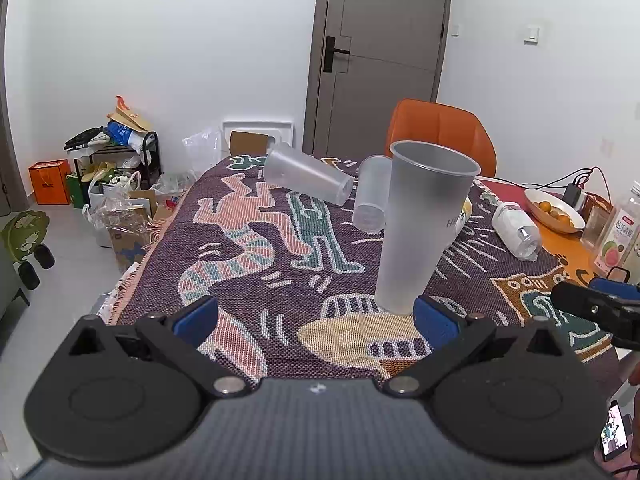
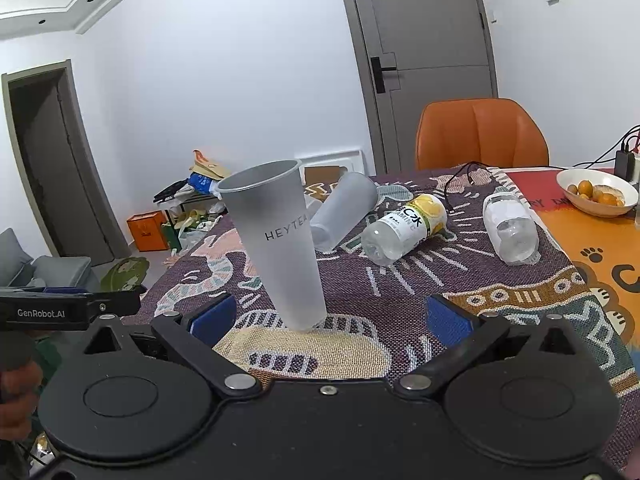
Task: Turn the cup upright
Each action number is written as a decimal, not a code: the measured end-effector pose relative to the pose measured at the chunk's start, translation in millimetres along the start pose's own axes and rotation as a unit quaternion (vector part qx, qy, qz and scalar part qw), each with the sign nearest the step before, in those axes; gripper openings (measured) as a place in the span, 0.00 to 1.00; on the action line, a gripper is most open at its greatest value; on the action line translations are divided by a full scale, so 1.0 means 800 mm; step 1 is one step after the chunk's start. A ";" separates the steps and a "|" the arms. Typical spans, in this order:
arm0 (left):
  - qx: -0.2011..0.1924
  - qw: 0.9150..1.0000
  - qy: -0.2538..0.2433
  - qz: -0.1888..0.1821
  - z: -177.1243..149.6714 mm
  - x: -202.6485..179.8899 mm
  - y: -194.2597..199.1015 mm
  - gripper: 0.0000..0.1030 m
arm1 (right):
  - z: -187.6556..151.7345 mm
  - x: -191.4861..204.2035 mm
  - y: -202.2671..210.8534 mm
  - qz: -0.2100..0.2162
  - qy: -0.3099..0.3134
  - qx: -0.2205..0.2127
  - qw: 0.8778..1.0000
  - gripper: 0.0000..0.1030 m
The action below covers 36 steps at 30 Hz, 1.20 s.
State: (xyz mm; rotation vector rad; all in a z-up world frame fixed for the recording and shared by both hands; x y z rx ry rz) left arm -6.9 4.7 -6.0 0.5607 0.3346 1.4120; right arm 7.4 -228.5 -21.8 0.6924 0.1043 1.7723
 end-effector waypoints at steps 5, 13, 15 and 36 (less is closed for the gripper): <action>0.002 1.000 0.001 -0.001 0.000 0.000 -0.002 1.00 | 0.000 0.000 0.001 0.001 -0.004 0.002 1.000 1.00; 0.006 1.000 0.004 -0.002 0.002 -0.001 -0.007 1.00 | 0.000 -0.002 -0.002 -0.005 -0.006 0.003 1.000 1.00; 0.007 1.000 0.004 -0.004 0.003 -0.001 -0.008 1.00 | 0.001 -0.004 -0.001 -0.010 -0.007 0.001 1.000 1.00; 0.012 0.999 -0.018 -0.026 0.010 -0.025 -0.026 1.00 | 0.004 -0.030 0.005 -0.036 -0.023 -0.002 0.999 1.00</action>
Point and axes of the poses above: each gripper's, at about its wrist camera, not at the fingertips, and y roughly against the way its jaws point, x to its left, z to its top, the point moved 8 cm from there along -y, roughly the way its jaws point, and after that the axes turned 13 degrees about -y, right-handed, at the moved point
